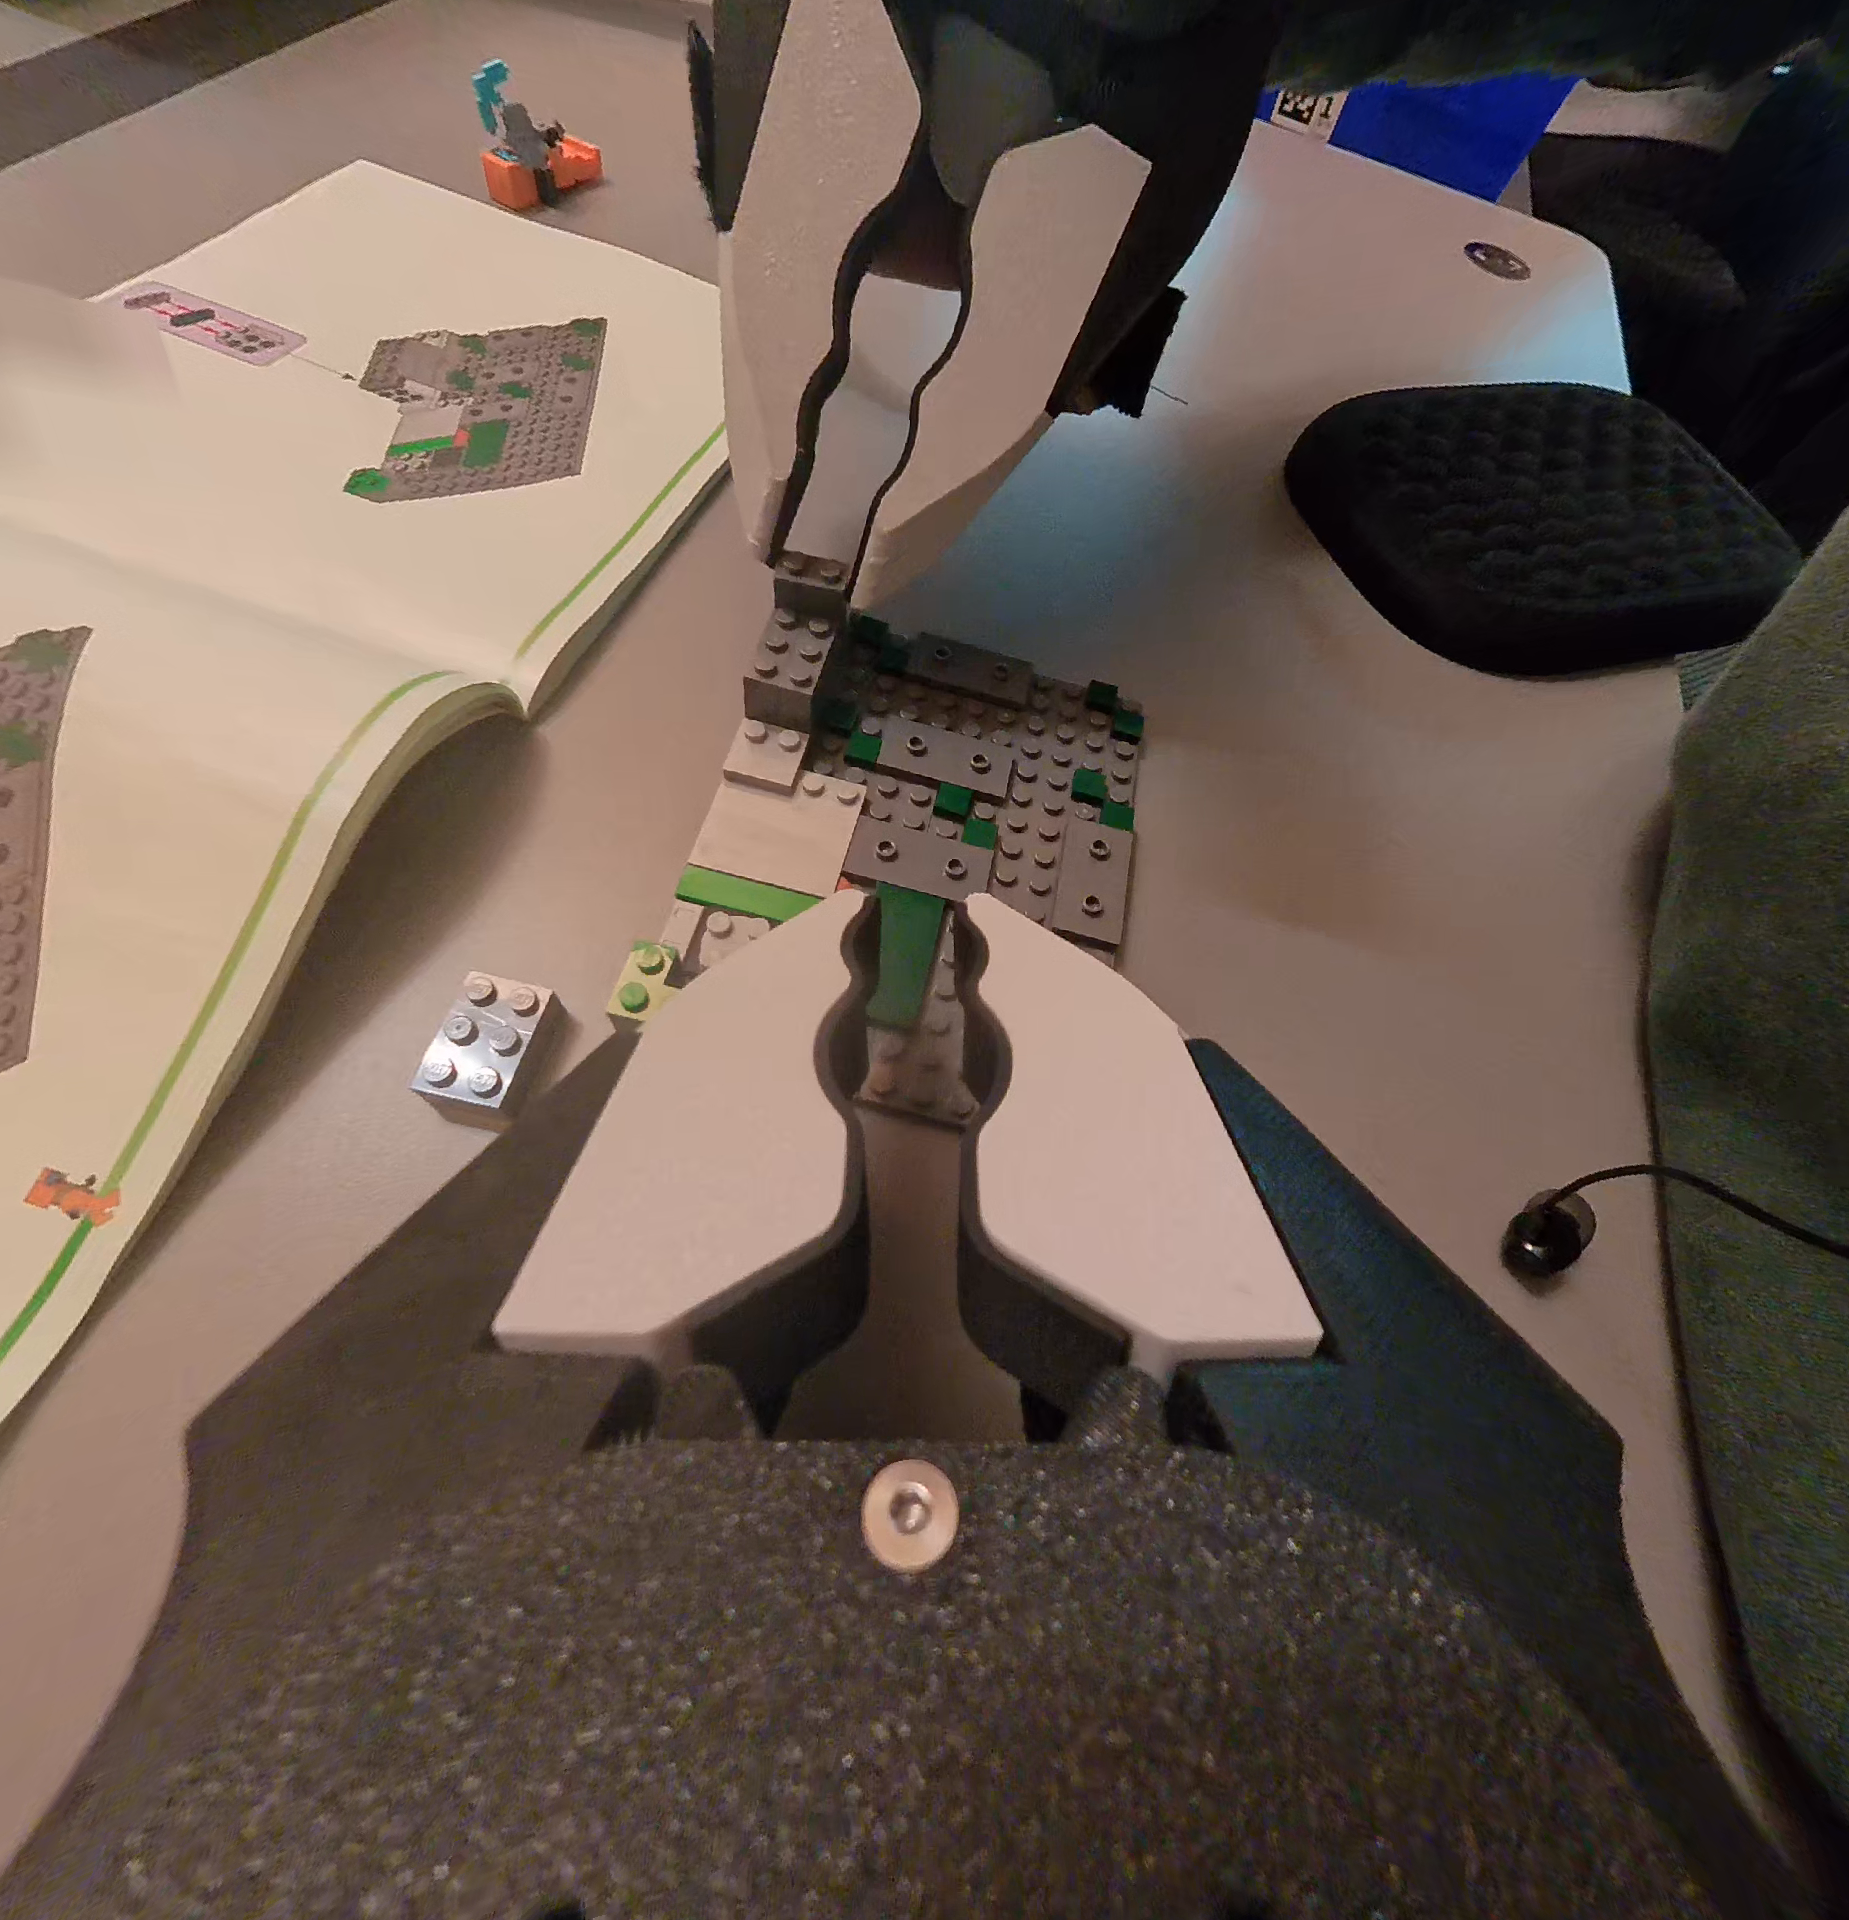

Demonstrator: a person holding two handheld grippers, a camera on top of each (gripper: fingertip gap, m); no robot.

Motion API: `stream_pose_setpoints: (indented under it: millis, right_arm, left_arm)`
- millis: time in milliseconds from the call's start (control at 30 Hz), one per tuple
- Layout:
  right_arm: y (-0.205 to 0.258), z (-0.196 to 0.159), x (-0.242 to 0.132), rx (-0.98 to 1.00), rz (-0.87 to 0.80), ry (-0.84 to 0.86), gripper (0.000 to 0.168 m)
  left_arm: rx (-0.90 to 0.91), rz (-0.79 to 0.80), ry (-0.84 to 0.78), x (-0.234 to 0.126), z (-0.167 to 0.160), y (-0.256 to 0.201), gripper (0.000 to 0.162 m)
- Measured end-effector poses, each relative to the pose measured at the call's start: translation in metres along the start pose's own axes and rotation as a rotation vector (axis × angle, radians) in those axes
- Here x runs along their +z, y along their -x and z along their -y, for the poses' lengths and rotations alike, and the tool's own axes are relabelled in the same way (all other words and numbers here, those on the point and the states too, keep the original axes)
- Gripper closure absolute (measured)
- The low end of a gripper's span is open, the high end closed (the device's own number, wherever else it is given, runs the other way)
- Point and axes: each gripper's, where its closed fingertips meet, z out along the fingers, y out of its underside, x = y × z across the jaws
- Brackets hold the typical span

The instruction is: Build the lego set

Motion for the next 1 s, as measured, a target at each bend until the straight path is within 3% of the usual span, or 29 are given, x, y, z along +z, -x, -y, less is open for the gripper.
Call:
stream_pose_setpoints:
  millis: [1000]
  right_arm:
    - [-0.004, -0.001, -0.010, 0.044, -0.009, -0.031, 0.142]
  left_arm:
    - [-0.013, -0.006, 0.005, 0.001, -0.001, 0.001, 0.149]
